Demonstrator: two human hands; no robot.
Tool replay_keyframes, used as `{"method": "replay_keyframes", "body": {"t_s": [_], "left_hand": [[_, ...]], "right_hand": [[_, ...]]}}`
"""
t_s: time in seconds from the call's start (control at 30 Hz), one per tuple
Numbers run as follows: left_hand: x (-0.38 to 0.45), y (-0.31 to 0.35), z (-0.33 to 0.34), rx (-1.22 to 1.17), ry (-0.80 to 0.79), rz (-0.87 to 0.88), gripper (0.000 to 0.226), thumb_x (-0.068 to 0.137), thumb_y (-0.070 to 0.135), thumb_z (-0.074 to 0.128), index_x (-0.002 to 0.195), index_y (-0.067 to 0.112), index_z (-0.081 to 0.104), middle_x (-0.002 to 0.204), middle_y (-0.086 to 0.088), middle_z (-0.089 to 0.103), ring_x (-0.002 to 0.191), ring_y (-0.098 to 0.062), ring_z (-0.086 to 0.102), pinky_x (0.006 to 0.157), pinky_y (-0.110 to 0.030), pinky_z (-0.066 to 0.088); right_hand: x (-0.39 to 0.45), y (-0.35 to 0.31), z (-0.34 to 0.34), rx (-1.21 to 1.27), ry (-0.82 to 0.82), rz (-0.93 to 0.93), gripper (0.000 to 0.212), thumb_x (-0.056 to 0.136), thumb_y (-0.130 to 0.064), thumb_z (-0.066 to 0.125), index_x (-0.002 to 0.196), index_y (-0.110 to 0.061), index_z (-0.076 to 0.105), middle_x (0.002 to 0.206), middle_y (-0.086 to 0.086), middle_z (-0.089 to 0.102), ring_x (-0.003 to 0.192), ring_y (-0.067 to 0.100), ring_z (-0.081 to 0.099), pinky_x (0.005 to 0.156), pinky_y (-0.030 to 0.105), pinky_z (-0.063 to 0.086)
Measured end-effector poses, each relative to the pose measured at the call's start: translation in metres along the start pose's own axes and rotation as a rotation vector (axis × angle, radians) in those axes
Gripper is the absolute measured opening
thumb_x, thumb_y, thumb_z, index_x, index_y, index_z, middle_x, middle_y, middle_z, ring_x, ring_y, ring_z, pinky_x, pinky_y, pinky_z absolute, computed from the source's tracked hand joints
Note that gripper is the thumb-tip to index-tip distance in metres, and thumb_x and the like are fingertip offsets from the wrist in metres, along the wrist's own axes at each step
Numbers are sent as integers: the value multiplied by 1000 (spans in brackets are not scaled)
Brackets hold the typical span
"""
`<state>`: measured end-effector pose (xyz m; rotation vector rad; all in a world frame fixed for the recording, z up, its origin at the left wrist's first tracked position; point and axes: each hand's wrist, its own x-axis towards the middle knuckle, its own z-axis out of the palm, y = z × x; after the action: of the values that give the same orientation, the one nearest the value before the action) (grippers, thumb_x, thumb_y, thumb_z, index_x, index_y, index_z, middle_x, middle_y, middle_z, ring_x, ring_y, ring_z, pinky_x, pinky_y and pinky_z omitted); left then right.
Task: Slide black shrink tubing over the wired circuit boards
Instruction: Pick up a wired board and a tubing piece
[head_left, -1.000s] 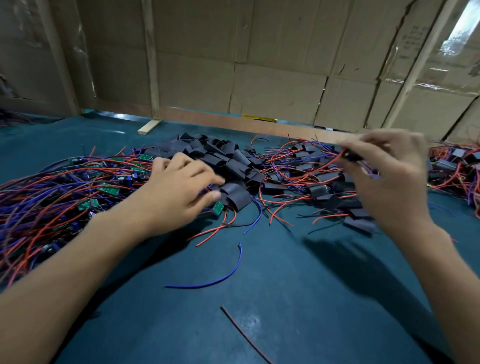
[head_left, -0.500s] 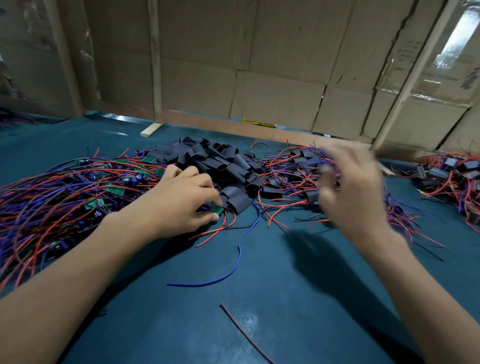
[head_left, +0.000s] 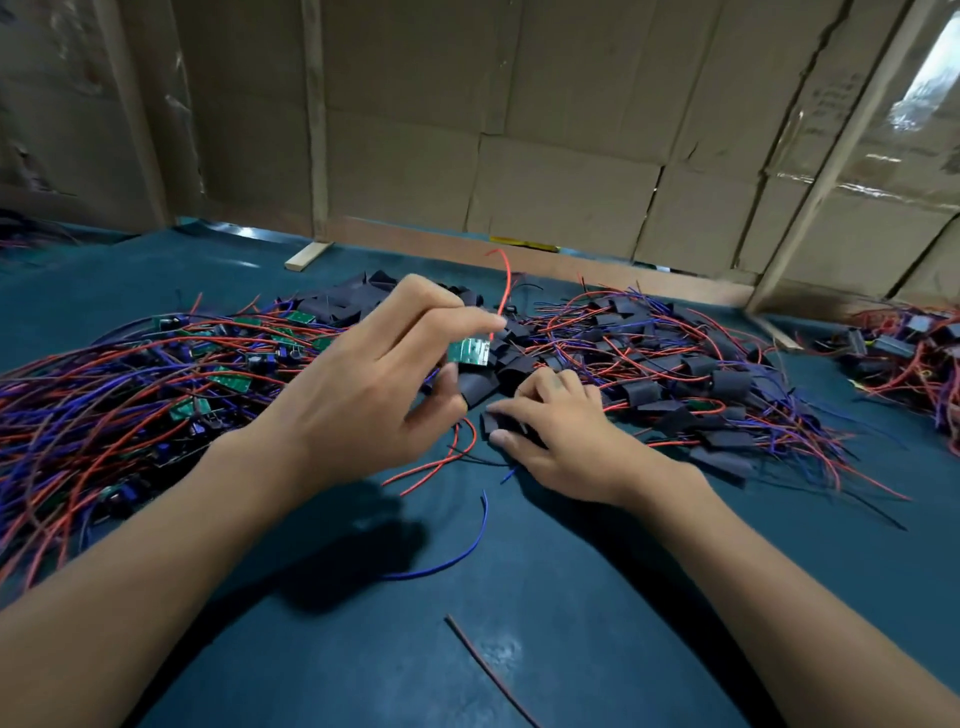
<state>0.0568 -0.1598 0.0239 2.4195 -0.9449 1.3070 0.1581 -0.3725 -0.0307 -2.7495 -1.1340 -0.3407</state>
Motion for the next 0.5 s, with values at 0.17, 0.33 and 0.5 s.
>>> {"method": "replay_keyframes", "body": {"t_s": [0.17,0.33,0.5], "left_hand": [[-1,9,5,-61,-77,-15,20,72,-16,55,88,-5,60,93,-16,53,84,-32,53,76,-32,45],[-3,8,1,-52,-190,-140,21,76,1,40,90,0,56,92,-12,54,79,-35,54,72,-49,46],[-2,4,1,139,-338,-189,32,86,29,40,99,12,64,92,-5,48,86,-28,47,75,-43,39]], "right_hand": [[1,-8,-7,64,71,30,41,98,-49,59,130,-24,59,131,-1,58,125,23,42,93,28,17],[-12,0,-22,258,269,-57,39,91,-39,66,122,-16,67,114,1,69,107,17,59,97,23,36],[-23,-3,-26,470,343,-91,35,90,-31,75,120,-14,68,112,-6,71,104,4,66,93,14,48]]}}
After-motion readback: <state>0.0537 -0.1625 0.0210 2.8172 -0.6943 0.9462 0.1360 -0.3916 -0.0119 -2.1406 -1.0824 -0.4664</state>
